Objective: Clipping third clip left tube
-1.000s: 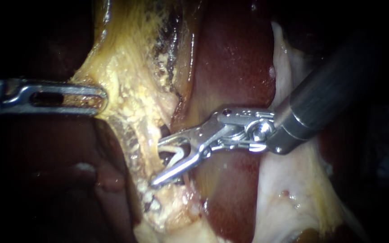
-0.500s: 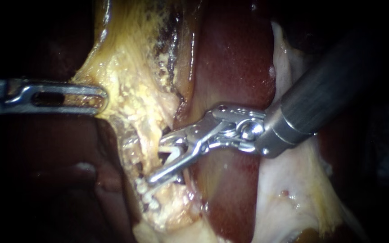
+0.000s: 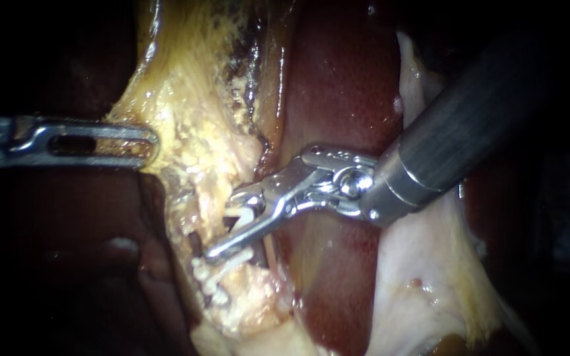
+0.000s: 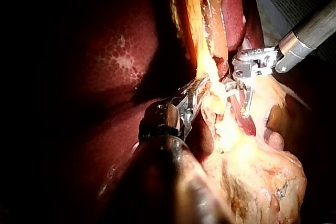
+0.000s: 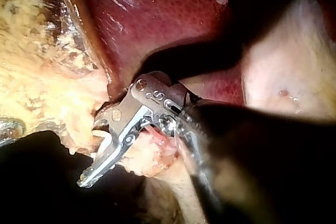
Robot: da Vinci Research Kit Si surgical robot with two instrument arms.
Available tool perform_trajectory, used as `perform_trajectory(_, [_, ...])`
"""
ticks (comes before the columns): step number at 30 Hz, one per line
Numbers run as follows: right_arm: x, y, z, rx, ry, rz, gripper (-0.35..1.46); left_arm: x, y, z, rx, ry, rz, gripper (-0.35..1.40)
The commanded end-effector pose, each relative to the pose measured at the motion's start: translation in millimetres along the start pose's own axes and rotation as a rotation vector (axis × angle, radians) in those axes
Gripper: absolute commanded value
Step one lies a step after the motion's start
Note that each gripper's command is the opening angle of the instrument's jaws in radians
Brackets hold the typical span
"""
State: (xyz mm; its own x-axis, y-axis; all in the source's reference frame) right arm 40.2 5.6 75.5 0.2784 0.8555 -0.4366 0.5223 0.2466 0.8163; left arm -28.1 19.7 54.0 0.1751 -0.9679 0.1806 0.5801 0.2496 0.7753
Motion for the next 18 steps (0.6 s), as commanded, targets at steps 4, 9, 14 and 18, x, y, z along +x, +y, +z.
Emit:
perform_trajectory(4, [0.2,0.4,0.3,0.003,-0.010,-0.001,0.43,0.0,0.0,0.0,-0.001,0.000,0.000,-0.35])
perform_trajectory(9, [0.2,0.6,0.5,0.007,-0.012,-0.002,0.11,0.1,0.0,0.0,-0.001,0.000,0.000,-0.35])
perform_trajectory(14, [0.0,0.8,-0.2,-0.020,0.020,-0.031,-0.35,0.1,0.0,0.0,-0.001,0.000,0.000,-0.35])
perform_trajectory(18, [-0.1,1.5,-1.2,-0.040,0.032,-0.031,-0.35,0.1,0.0,0.0,-0.001,0.000,0.000,-0.35])
